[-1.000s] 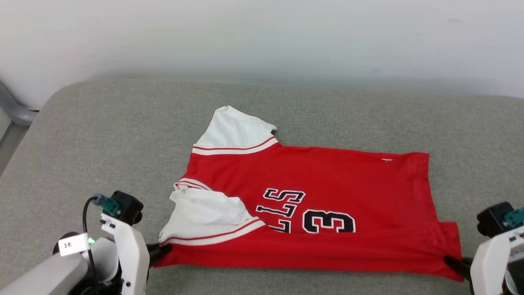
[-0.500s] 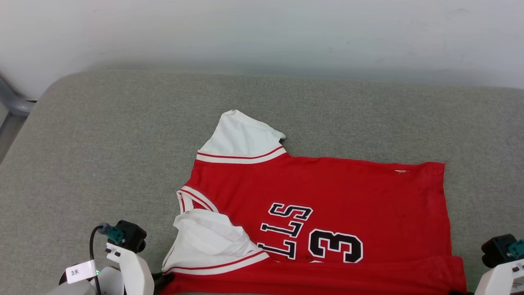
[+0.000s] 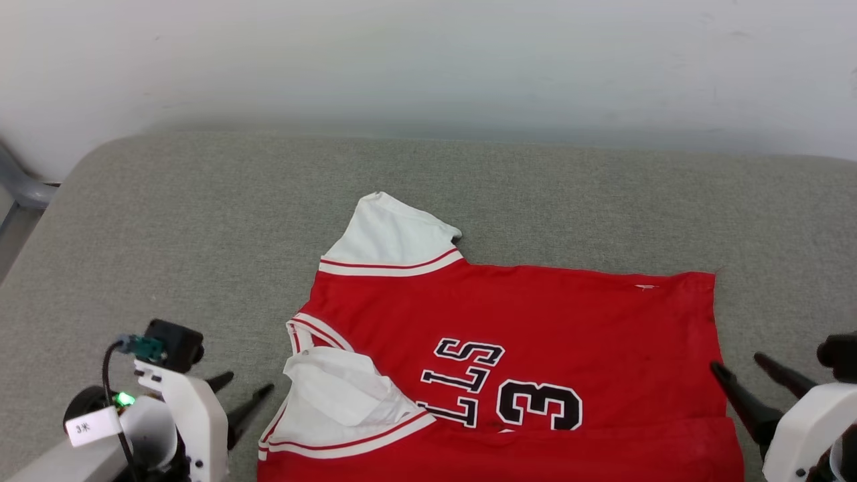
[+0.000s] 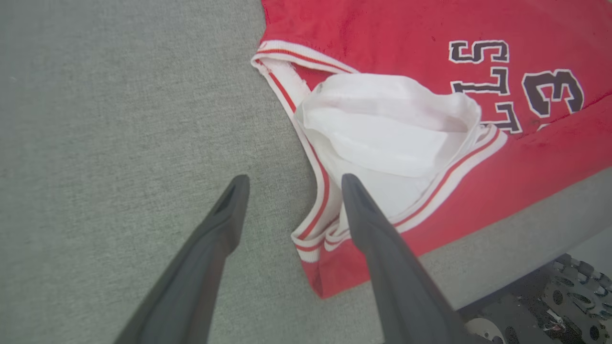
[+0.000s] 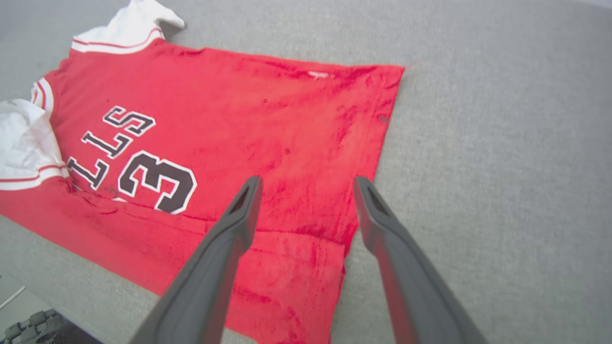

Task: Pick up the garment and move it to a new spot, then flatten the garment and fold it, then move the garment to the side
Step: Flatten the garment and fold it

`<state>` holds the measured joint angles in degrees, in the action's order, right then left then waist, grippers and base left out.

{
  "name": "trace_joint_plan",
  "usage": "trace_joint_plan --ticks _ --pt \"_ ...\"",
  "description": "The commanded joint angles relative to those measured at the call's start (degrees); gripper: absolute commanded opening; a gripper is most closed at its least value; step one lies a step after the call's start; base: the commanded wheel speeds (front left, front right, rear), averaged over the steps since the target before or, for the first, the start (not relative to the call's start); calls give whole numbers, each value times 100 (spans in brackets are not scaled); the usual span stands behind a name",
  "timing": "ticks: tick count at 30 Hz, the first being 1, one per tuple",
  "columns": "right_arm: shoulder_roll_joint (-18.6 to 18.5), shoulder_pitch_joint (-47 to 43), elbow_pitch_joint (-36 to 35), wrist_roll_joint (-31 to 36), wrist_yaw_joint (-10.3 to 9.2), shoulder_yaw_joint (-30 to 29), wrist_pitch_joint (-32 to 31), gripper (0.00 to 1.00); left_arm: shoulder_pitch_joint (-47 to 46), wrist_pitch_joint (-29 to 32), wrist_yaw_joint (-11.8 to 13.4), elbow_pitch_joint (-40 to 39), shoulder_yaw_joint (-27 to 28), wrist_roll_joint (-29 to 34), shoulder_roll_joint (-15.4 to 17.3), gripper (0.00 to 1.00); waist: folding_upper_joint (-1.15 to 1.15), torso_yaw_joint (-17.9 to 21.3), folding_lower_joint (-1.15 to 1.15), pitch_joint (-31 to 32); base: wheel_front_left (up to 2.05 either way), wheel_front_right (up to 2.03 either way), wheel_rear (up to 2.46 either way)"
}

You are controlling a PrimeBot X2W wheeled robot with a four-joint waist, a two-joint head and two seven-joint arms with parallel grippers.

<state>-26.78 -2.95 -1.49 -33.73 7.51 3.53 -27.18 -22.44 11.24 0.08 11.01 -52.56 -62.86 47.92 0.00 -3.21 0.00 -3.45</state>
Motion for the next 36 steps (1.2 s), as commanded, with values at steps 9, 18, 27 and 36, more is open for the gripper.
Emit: trace_joint_plan --ticks 9,18,27,36 --pt "1046 503 -475 1192 -5 -649 1840 100 -964 -598 163 61 509 439 -62 100 0 325 0 -209 0 0 0" --pt "1570 787 -745 1804 -5 -493 2374 100 -2302 322 -239 834 574 323 -309 100 0 792 0 -973 0 0 0" --pt "1764 1155 -821 1966 -5 -353 2504 100 -3813 1888 -547 1486 362 339 -466 100 0 1164 0 -1971 0 0 0" --pt "1826 1436 -813 2005 -5 -278 2623 100 -4705 2700 -664 1872 86 573 -554 100 0 1395 0 -2586 0 0 0"
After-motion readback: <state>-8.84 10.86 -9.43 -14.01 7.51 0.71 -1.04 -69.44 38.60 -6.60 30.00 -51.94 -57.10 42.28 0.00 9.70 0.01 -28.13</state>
